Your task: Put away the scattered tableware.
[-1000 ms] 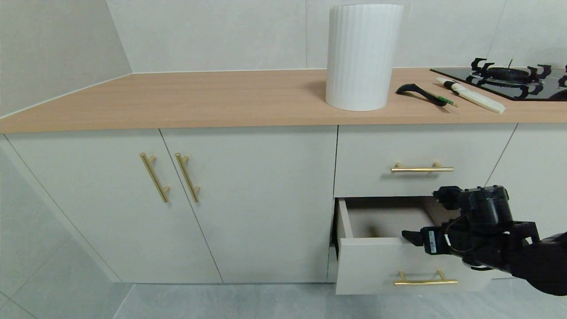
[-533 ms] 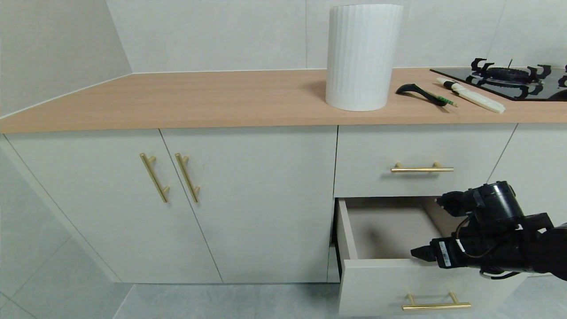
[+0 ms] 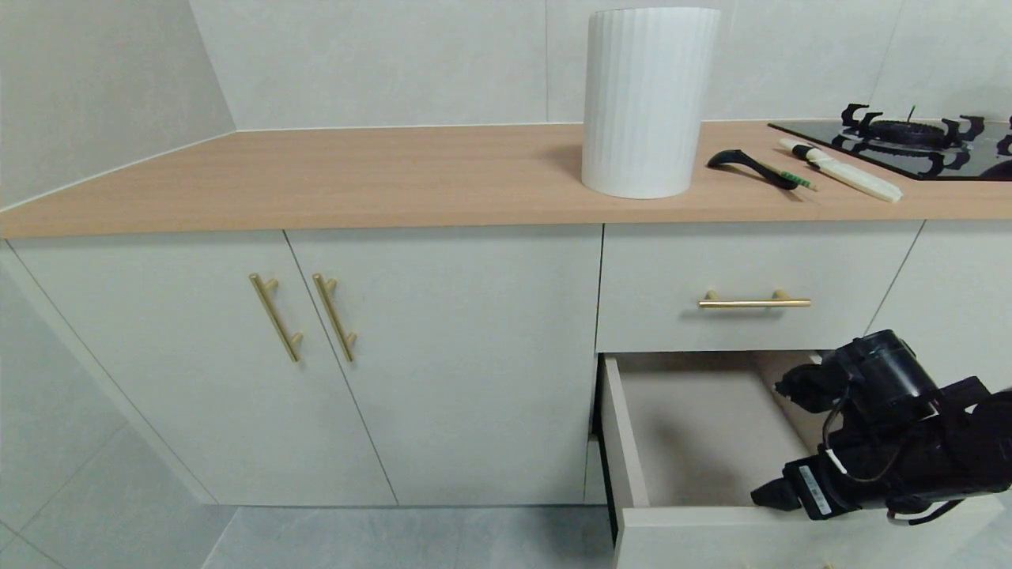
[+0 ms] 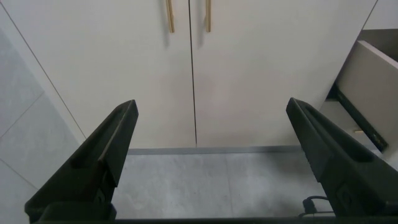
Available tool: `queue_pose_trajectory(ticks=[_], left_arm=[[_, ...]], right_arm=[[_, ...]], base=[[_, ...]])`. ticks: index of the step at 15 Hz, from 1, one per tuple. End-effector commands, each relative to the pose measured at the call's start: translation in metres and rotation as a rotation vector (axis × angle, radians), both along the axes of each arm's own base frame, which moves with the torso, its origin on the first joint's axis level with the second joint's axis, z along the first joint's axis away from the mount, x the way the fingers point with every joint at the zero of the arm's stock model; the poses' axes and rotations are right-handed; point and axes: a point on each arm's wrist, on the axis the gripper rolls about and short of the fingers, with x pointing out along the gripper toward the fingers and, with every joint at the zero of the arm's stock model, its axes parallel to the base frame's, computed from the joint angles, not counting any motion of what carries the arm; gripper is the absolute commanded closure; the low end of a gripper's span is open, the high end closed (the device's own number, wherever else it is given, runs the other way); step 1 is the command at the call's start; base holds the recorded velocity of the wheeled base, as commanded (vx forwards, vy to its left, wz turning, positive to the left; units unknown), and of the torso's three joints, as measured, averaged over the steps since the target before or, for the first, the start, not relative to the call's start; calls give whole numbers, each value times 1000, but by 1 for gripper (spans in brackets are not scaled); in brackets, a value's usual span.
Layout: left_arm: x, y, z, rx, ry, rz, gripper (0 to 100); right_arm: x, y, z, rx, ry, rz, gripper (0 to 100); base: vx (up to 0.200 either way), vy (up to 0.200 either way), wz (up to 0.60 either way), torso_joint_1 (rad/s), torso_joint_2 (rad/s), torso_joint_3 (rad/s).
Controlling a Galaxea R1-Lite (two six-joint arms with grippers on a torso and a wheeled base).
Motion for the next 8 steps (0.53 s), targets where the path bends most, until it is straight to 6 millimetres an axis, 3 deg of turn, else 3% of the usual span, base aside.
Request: queue_pose_trajectory(ticks=[1, 8], left_arm=[[0, 0, 0, 0, 1, 0, 0], [0, 0, 0, 0, 1, 0, 0]], right_arm=[[-4, 4, 6, -15, 26, 28, 0], [-34, 11, 6, -139, 259, 173, 0]], base=[[0, 0, 0, 0, 0, 0], [0, 0, 0, 0, 0, 0]])
